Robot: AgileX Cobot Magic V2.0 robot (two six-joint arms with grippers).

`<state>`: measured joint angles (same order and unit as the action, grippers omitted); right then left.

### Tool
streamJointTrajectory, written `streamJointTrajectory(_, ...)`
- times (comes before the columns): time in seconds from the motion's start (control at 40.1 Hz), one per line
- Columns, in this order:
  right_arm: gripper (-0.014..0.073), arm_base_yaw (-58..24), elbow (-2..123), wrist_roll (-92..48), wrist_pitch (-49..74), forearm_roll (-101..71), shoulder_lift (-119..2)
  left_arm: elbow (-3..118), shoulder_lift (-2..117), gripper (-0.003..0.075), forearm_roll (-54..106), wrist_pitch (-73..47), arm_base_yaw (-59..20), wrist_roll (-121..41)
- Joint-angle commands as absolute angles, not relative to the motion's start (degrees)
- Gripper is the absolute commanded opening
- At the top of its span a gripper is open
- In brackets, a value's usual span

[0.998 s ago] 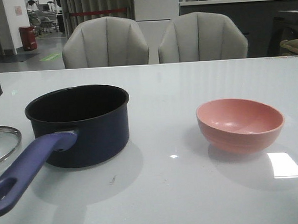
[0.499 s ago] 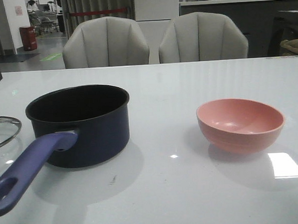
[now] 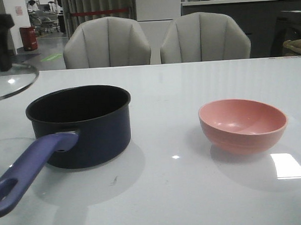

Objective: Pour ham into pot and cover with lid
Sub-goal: 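Grasp the lid knob with the left gripper and lift the lid, then lower the lid onto the pot opening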

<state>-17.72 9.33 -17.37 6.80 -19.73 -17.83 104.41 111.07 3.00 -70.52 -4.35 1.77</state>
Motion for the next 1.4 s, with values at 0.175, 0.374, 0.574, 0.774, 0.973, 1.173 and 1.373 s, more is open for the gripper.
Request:
streamJointTrajectory(0.175,0.0161,-17.8,11.0,-17.7,2.4,-20.1,-18.0,110.0,107.6,0.0132,3.8,-72.7,-16.6,-1.4)
streamJointTrajectory(0.374,0.0161,-17.8,11.0,-17.7,2.4,-20.1,-18.0,109.8,108.5,0.0132,3.8,-72.7,-22.1,-1.4)
streamJointTrajectory(0.574,0.0161,-17.8,11.0,-17.7,2.4,-20.1,-18.0,106.8,108.5,0.0132,4.5,-72.8,-23.7,-1.4)
streamJointTrajectory(0.774,0.0161,-17.8,11.0,-17.7,2.4,-20.1,-18.0,104.6,108.5,0.0136,6.2,-72.8,-23.7,-1.4)
streamJointTrajectory(0.973,0.0161,-17.8,11.0,-17.7,2.4,-20.1,-18.0,104.6,108.5,0.0137,6.2,-72.6,-23.7,-1.4)
streamJointTrajectory(1.173,0.0161,-17.8,11.0,-17.7,2.4,-20.1,-18.0,104.7,109.2,0.0137,6.2,-71.5,-23.7,-1.4)
streamJointTrajectory(1.373,0.0161,-17.8,11.0,-17.7,2.4,-20.1,-18.0,104.7,111.3,0.0196,6.4,-71.9,-23.7,-1.4)
